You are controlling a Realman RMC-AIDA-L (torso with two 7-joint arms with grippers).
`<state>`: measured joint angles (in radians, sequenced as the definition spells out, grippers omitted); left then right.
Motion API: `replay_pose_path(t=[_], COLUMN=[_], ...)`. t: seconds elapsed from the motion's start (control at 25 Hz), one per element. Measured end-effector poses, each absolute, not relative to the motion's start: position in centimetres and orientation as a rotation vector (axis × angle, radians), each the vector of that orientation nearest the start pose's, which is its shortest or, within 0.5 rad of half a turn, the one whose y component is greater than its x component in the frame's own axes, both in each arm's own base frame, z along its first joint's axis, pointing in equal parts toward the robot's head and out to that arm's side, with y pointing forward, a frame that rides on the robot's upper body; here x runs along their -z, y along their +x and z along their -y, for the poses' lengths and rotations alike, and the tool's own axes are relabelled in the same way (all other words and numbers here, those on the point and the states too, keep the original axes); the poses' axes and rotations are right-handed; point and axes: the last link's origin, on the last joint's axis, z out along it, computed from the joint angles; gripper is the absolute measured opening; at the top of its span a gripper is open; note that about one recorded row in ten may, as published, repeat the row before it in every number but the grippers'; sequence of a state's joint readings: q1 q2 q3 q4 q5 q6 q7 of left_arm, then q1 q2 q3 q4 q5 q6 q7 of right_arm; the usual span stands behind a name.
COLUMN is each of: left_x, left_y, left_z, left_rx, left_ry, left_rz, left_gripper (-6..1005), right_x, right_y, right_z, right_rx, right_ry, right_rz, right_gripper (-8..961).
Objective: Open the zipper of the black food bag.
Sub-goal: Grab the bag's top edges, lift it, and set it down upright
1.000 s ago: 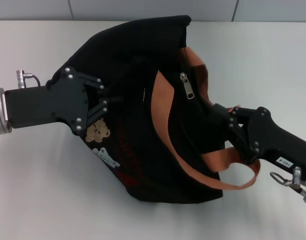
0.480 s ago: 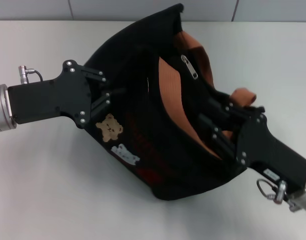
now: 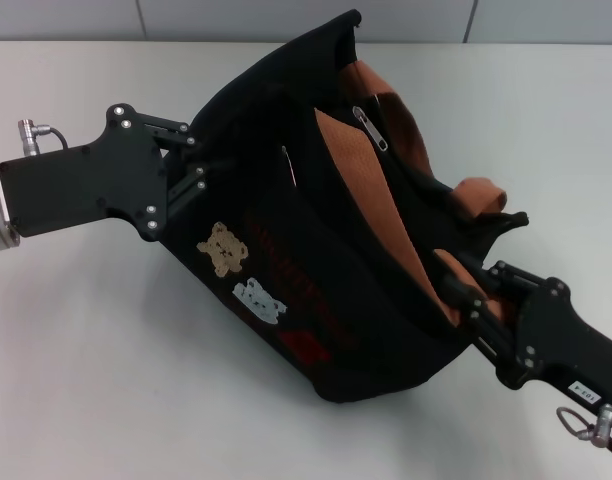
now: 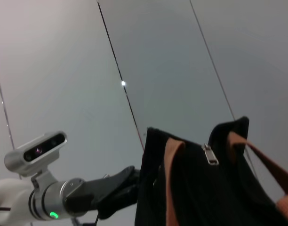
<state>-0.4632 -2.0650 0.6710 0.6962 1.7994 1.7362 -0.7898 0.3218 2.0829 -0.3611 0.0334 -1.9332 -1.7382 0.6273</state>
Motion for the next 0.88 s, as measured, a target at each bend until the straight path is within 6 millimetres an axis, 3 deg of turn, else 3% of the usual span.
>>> replay_pose_path(t=[0.36, 0.88], left_x=[-3.1, -3.0], left_y=[-24.4, -22.8], left_z=[-31.0, -30.2], left_rx=[0.852, 0.951], left_ry=[-2.575, -2.577], left_rz=[-0.311, -0.497], left_gripper=[85, 85], right_x=[7.9, 11.6], right_y=[28.3, 21.3], right_z=[-22.4, -30.2], right_rx=[-1.186, -1.093], right_ry=[-2.438, -2.628], right_rz=[-0.739, -0.851], right_gripper=[256, 230])
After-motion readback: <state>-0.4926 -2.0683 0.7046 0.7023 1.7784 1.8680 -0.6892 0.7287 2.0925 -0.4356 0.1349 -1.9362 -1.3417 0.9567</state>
